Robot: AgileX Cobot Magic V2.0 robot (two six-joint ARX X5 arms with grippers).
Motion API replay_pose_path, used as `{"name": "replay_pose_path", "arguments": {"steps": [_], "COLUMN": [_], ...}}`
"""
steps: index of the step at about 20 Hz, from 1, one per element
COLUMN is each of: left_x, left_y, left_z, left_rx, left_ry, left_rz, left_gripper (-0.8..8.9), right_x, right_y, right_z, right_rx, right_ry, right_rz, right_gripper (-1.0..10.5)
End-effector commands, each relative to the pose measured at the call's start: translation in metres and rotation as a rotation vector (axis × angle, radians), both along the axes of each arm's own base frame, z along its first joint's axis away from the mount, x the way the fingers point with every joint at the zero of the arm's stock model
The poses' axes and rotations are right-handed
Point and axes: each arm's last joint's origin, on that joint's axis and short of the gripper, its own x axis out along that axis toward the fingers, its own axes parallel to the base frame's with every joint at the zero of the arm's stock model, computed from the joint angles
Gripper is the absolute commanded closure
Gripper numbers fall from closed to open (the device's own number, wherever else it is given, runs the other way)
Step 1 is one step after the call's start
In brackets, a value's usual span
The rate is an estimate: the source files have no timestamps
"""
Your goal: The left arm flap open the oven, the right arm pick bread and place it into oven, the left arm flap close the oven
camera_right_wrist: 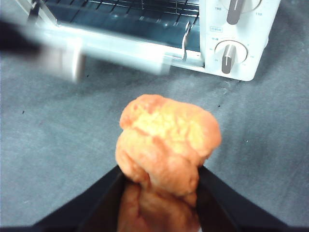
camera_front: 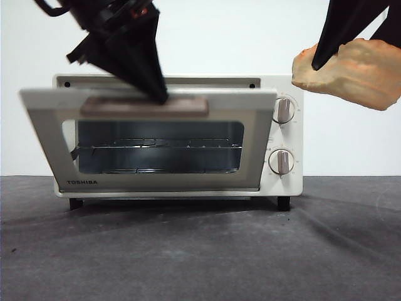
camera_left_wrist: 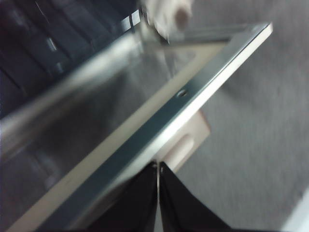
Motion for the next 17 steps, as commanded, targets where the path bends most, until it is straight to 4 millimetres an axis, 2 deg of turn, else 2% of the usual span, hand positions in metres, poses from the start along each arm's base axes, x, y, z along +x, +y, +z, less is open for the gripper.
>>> {"name": "replay_pose_path", "arguments": {"steps": [1,6,12,14,17], "left_x": [-0.001,-0.013,-0.017,-0.017,-0.020], "left_y": [-0.004,-0.008,-0.008,-0.004,0.012], "left_z": [-0.011,-0.016,-0.015,-0.011,0.007], "left_rx": [0.067,0.120,0.129,0.113,0.064], "left_ry": [0.047,0.113,0.131,0.114,0.062], "left_rz": [0.003,-0.029,-0.028,-0.017,0.026], "left_gripper": [7.98,7.98,7.98,7.98,7.98], "right_x": [0.000,0.000,0.000,0.000,0.000], "right_y": [0.002,0.002,0.002,0.002,0.003], "right_z": [0.006,0.006,0.006,0.006,0.007], "right_rx": [0.013,0.011,0.009,0.010,0.017], "right_ry": [-0.023,-0.025,-0.026,-0.025,-0.023], "right_rz": [0.011,0.013,0.015,0.017,0.024], "right_gripper": [7.5,7.5,7.5,7.5,7.5]}}
